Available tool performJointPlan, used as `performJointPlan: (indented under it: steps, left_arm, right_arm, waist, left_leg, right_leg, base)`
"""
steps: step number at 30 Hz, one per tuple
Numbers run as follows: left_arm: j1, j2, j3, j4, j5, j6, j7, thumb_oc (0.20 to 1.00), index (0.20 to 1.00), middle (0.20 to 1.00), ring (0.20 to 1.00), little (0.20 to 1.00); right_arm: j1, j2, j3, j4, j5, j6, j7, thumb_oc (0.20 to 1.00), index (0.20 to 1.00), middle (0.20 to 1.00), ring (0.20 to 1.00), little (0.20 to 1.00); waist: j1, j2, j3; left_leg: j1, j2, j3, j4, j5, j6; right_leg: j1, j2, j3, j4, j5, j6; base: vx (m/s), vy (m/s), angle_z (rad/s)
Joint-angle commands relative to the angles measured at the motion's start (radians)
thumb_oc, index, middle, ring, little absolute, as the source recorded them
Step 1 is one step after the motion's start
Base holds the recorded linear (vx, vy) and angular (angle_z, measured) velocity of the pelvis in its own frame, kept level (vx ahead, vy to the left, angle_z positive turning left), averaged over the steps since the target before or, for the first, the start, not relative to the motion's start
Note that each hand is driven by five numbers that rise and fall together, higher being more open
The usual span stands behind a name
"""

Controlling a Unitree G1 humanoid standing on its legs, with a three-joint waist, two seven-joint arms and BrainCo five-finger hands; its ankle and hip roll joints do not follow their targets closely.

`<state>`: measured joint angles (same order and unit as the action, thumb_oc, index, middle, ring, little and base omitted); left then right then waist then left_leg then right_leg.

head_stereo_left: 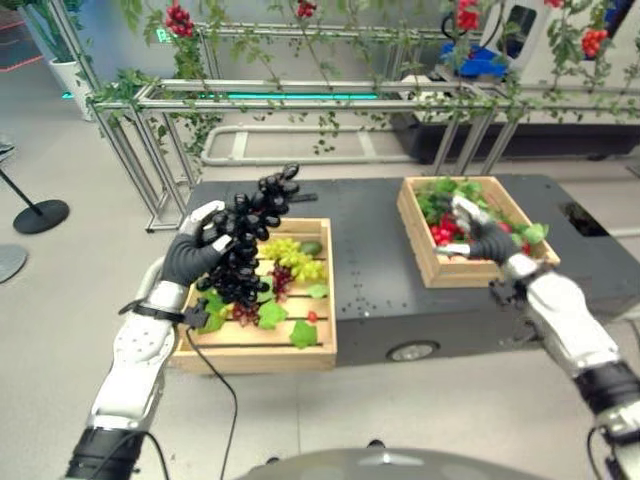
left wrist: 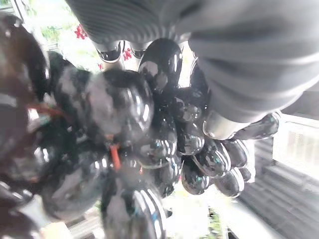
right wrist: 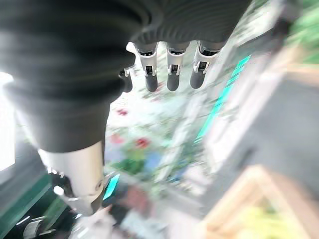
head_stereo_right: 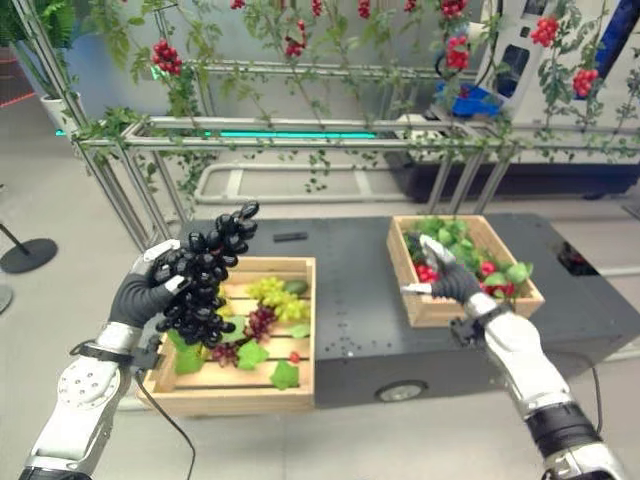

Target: Pick up the fruits from the basket on one side to the basket on the other side

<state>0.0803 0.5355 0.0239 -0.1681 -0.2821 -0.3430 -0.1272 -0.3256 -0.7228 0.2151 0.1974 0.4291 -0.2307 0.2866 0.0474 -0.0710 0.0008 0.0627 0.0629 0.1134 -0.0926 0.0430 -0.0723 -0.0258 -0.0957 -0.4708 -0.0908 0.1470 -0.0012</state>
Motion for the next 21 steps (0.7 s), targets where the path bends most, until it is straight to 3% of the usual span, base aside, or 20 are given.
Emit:
performJointPlan:
  steps: [1, 12, 21]
  left_arm:
    - [-0.058, 0.048, -0.004, -0.097, -0.133, -0.066, -0.057, 0.200, 0.200, 0.200, 0.200, 0.200]
    - [-0.117, 0.058, -0.070, -0.109, -0.184, -0.051, -0.102, 0.200, 0.200, 0.200, 0.200, 0.200]
    - [-0.178, 0.060, -0.103, -0.099, -0.205, -0.040, -0.112, 0.200, 0.200, 0.200, 0.200, 0.200]
  right_arm:
    - [-0.146, 0.012, 0.073, 0.006, 0.123, -0.017, 0.026, 1.000, 1.000, 1.000, 1.000, 1.000]
    - [-0.436, 0.080, 0.369, 0.049, 0.162, 0.059, 0.144, 1.000, 1.000, 1.000, 1.000, 1.000]
    - [-0.532, 0.189, 0.474, 0.101, 0.089, 0.068, 0.157, 1.000, 1.000, 1.000, 1.000, 1.000]
  waist:
    - [0.020, -0.012, -0.039]
    - [0.039, -0.018, -0.058]
    - [0.043, -0.009, -0.065]
  left_leg:
    - [0.004, -0.088, 0.026, 0.020, -0.060, 0.048]
    - [0.024, -0.091, 0.028, 0.025, -0.066, 0.050]
    - [0.030, -0.092, 0.025, 0.025, -0.064, 0.049]
  right_leg:
    - [0.090, -0.037, -0.041, 0.018, -0.076, 0.135]
    - [0.108, -0.038, -0.042, 0.023, -0.082, 0.132]
    - [0.116, -0.042, -0.042, 0.021, -0.081, 0.129]
  base:
    - [0.03, 0.005, 0.15]
    - [0.01, -0.001, 0.02]
    - [0.00, 0.000, 0.00]
